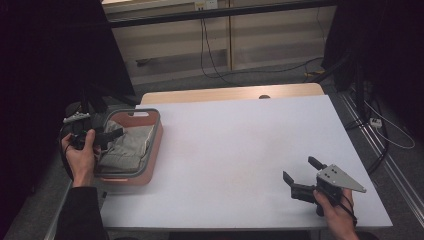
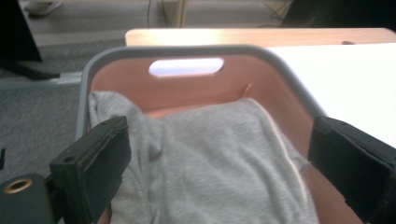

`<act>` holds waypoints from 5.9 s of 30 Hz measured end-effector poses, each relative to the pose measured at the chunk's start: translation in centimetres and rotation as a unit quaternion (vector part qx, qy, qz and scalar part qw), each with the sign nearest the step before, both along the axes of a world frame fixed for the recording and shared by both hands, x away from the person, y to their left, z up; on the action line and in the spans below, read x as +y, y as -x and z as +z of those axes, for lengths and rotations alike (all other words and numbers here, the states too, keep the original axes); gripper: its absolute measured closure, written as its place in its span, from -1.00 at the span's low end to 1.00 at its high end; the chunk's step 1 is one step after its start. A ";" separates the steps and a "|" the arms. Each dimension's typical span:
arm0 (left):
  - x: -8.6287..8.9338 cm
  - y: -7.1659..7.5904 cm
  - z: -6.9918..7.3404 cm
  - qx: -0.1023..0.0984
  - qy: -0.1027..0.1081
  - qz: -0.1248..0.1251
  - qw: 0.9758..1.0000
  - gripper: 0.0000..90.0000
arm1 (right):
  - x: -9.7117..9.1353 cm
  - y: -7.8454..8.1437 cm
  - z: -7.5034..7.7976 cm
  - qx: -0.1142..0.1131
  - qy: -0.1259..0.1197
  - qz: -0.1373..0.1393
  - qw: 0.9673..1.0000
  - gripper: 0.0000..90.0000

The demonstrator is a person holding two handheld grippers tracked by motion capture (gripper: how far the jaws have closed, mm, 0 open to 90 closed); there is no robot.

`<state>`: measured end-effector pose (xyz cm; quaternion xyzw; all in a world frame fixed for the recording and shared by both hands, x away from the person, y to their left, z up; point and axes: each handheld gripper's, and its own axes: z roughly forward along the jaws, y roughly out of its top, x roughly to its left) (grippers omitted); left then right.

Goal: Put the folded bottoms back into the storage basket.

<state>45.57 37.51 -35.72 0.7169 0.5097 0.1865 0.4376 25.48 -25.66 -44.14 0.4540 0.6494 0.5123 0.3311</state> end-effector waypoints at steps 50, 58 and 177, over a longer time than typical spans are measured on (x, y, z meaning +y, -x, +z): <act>0.2 10.2 1.2 -0.111 0.000 0.005 0.994 -0.87 | 0.0 0.1 0.0 0.000 0.001 0.000 1.000 -0.91; -0.7 10.9 0.5 -0.111 0.015 -0.001 0.994 -0.87 | 0.0 0.0 0.0 0.000 0.001 0.002 1.000 -0.91; -17.2 13.5 -7.9 -0.079 0.025 -0.144 0.986 -0.92 | 0.3 0.0 -0.1 0.000 0.013 0.015 1.000 -0.91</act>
